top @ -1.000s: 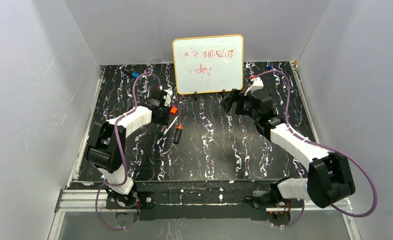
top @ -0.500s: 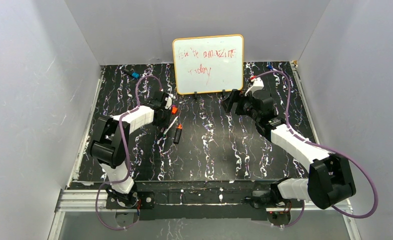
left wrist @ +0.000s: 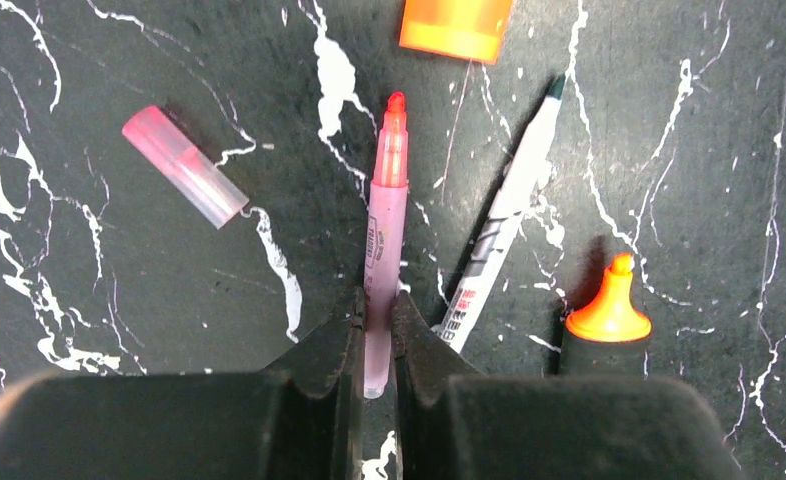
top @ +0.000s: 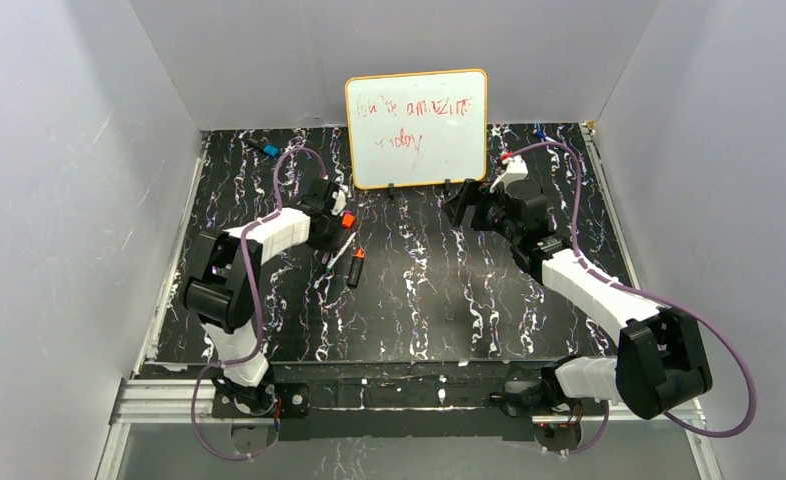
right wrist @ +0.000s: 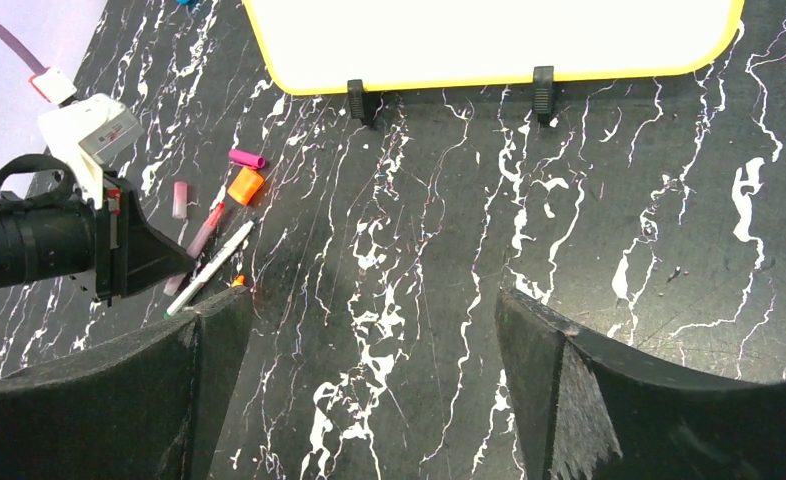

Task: Insert the pens into the pen caps

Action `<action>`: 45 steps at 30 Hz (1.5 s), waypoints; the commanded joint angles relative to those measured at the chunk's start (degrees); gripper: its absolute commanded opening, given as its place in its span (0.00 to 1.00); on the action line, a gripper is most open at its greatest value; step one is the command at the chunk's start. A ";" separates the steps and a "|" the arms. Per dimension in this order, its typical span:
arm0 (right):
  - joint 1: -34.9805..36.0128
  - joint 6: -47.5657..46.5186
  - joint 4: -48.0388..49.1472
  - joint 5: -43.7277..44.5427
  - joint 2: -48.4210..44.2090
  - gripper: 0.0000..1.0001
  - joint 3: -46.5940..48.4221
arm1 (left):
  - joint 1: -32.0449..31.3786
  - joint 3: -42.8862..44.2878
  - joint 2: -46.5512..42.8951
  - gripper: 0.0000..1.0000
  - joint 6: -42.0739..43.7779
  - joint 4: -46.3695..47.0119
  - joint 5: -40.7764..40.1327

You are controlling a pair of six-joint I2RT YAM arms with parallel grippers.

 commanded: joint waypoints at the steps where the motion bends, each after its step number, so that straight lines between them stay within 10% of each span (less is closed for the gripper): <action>1: 0.07 -0.06 2.86 -0.60 -0.98 0.99 -0.56 | 0.03 -2.43 -7.31 0.00 -0.54 -0.46 -0.63; 14: 6.21 -1.90 5.46 1.36 8.32 0.99 5.46 | 4.32 -10.87 -29.20 0.00 -4.82 1.93 3.09; 24: 17.45 -6.27 2.03 4.65 29.73 0.97 30.45 | 12.89 -19.05 -39.74 0.00 -9.37 1.24 0.64; 31: 20.64 -8.71 -6.38 6.24 48.01 0.72 52.09 | 18.94 -20.78 -41.28 0.00 -11.48 2.64 3.75; 45: 26.30 -14.52 -10.44 5.24 67.03 0.60 73.95 | 19.76 -20.79 -43.08 0.00 -10.98 2.58 4.93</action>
